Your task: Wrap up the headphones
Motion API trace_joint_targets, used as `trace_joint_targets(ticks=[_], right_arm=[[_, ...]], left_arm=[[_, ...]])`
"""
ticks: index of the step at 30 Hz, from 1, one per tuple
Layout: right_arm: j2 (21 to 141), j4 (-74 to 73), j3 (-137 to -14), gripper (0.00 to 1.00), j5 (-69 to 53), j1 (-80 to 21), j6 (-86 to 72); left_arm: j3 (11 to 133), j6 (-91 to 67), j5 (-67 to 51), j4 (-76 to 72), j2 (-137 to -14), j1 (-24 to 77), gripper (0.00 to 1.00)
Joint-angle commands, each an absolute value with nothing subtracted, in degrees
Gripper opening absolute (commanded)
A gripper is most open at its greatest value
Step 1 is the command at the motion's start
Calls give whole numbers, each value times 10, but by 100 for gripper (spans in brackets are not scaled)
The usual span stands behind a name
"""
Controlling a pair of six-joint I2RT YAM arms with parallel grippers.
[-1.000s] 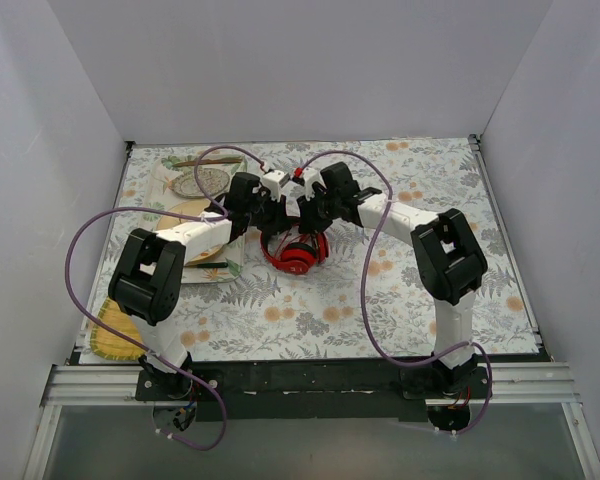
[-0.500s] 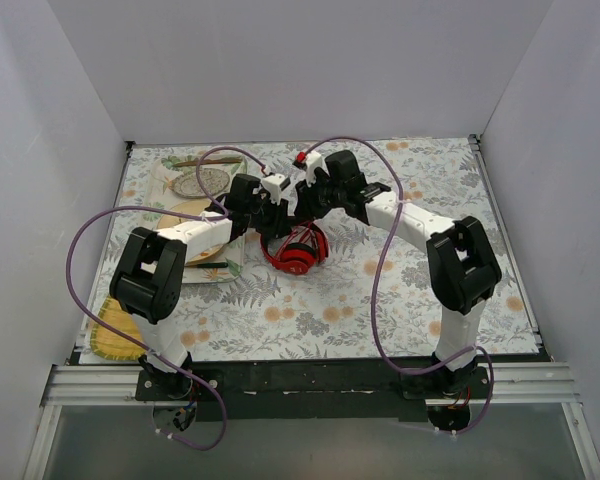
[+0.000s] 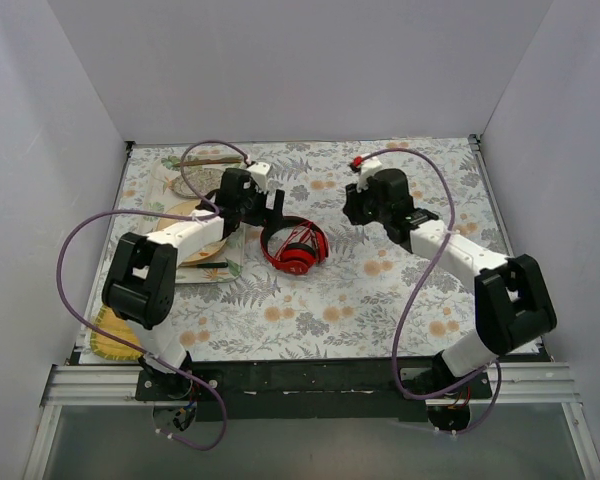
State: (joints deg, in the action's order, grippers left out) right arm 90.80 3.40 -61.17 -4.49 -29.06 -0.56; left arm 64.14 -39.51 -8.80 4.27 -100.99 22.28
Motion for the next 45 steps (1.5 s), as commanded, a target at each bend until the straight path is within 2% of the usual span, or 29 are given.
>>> trace_joint_targets(ticks=[1,4,6,7,8,14,18,22,29,45], right_arm=[[812,141,-513,41,40,-224,-74],[753,188,-442,49,71,-184,-89],[723,226,-406,88,104,-164,-97],[696,236,-377,97,116,-160,-98],[685,247,-364,98,135,-153,-96],[611,320,-281,99,216,-148,-92],[589,326,-265,99,213,-149,-90],[584,305,-263,99,214,-148,-98],[595,291,-272,98,212,-149,-149],[602,295,-254,97,201,-149,-170]], left_arm=[[627,-369,-31,11,-898,197,98],[601,-350,-24,15,-866,170,98],[585,-346,-25,24,-839,136,98],[580,-345,-26,32,-830,124,98],[573,-343,-25,36,-814,112,98],[486,-329,-23,37,-745,21,98],[434,-328,-29,48,-686,-18,98],[382,-330,-28,61,-599,-30,98],[279,-338,-7,4,-542,-47,98],[261,-345,-59,4,-518,-58,98]])
